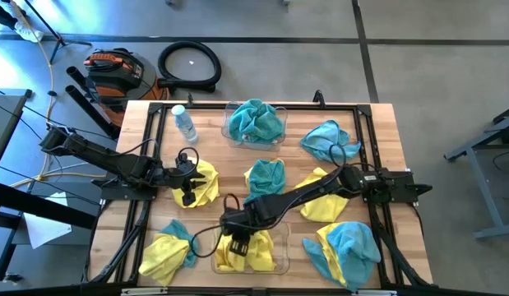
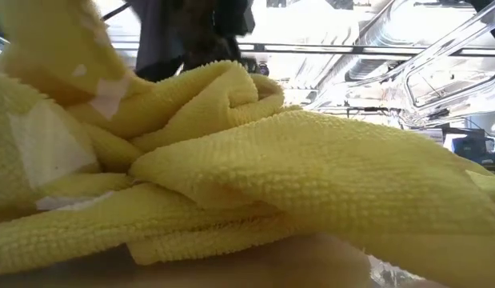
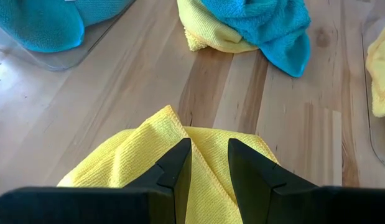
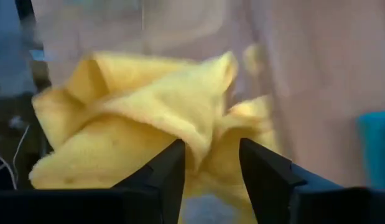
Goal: Sort microfiber towel by color & place in baskets
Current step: Put the yellow towel into the bottom transparent bin, then put the blue towel into the top transparent bin
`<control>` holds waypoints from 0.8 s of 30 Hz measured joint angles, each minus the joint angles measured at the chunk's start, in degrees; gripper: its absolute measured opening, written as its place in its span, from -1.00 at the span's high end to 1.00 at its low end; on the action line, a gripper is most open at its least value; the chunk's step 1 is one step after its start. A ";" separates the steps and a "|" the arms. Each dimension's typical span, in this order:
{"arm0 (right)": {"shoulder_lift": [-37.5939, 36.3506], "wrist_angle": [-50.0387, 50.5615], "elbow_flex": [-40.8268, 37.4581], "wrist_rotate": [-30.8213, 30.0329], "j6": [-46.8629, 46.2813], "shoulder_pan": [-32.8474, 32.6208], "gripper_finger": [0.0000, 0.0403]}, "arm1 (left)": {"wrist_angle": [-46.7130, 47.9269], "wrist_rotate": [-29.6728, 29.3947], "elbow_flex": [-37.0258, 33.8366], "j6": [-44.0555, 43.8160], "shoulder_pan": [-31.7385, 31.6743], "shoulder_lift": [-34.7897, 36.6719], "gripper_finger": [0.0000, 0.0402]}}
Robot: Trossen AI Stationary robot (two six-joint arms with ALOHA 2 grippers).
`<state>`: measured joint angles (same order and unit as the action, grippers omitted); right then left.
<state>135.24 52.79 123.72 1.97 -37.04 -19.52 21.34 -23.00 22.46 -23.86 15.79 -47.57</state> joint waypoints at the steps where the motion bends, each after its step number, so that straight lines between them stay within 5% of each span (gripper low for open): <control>1: -0.73 0.14 0.00 -1.75 -0.02 -0.19 0.26 | 0.02 0.00 0.00 -0.01 0.00 0.01 0.54; 11: -6.44 8.55 0.02 -11.49 -3.57 -4.28 0.26 | 0.36 0.00 0.00 -0.04 0.00 0.01 0.54; 19: -7.41 36.33 0.02 -12.98 -23.79 -9.54 0.27 | 0.33 0.24 0.00 -0.15 0.00 0.01 0.54; 24: -9.36 36.38 -1.42 -13.32 -28.25 -12.73 0.35 | 0.33 0.28 0.00 -1.15 0.00 -0.01 0.54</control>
<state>125.88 89.17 122.30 -11.35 -65.29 -32.26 21.67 -22.72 22.46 -25.01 15.79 -47.58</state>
